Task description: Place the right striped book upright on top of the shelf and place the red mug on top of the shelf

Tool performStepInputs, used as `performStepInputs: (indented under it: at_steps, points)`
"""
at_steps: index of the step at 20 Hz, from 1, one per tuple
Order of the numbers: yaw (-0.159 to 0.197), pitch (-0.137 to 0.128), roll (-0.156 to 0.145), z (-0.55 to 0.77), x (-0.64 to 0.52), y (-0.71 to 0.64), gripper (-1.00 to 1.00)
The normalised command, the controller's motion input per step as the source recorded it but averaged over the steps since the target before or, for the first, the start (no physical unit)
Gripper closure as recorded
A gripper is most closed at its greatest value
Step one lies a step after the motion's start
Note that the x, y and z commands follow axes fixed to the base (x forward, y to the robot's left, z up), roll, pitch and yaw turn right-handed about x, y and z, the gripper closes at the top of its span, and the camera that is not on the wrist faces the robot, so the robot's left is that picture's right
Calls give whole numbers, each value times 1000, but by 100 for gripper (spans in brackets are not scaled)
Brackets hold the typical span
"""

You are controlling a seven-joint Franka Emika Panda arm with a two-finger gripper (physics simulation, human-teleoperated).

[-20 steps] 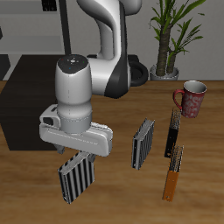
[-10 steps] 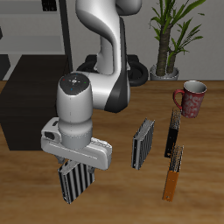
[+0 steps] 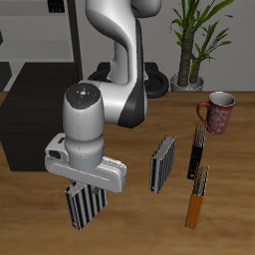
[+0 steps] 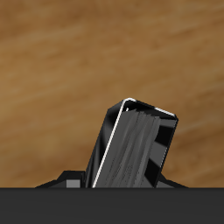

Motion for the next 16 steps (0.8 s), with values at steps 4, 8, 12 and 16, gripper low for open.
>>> performStepInputs:
  at_steps: [4, 8, 12, 16]
  points:
    - [-5, -61, -5, 518, -188, 50, 100]
    - [-36, -100, -17, 880, -437, 45, 100]
    - [-21, -78, -19, 632, -312, 26, 100]
    - [-72, -125, -46, 1032, -735, -63, 100]
